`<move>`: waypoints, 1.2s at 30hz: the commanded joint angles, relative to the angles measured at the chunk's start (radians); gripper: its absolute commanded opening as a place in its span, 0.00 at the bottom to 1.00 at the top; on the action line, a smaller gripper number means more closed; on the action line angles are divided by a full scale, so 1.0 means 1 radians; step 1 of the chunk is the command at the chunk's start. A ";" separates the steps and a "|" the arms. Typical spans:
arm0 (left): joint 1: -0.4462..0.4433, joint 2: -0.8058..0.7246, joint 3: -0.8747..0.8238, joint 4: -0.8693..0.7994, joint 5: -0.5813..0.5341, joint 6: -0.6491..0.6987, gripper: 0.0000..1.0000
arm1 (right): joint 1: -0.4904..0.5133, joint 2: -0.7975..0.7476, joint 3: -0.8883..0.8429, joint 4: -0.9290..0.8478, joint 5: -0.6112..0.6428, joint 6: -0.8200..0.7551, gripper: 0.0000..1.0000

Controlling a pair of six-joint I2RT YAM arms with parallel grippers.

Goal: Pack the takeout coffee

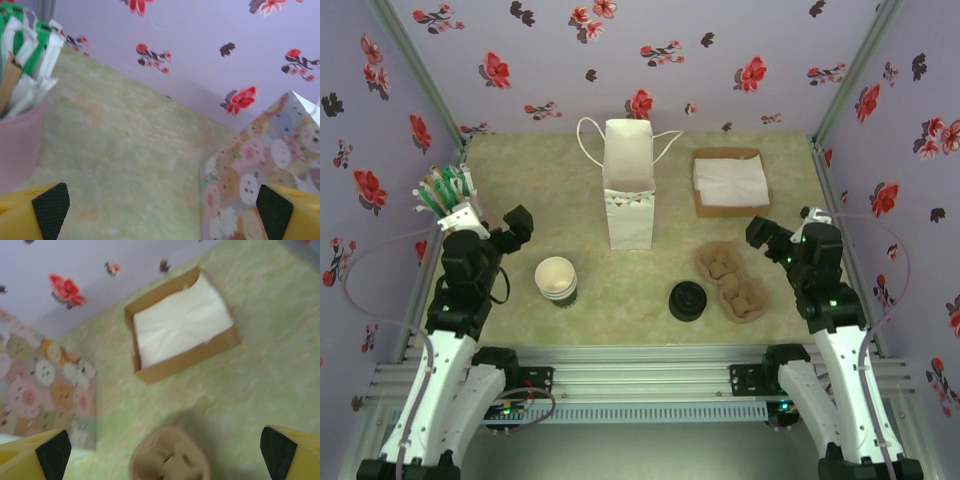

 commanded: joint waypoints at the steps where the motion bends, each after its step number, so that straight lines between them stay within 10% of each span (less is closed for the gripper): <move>1: -0.006 -0.082 0.038 -0.252 0.100 -0.066 0.99 | 0.017 0.008 -0.018 -0.015 -0.198 0.100 0.96; 7: -0.001 -0.190 0.027 -0.415 0.079 -0.160 0.99 | 0.165 0.091 0.046 -0.028 -0.209 0.127 0.86; 21: 0.037 -0.199 0.084 -0.735 0.108 -0.278 0.88 | 0.863 0.708 0.639 -0.270 0.174 -0.004 0.75; 27: 0.062 -0.203 0.099 -0.818 0.110 -0.315 0.57 | 0.976 1.010 0.922 -0.356 0.164 -0.037 0.70; 36: 0.088 -0.175 0.026 -0.776 0.265 -0.332 0.51 | 1.035 1.368 1.325 -0.515 0.134 -0.069 0.54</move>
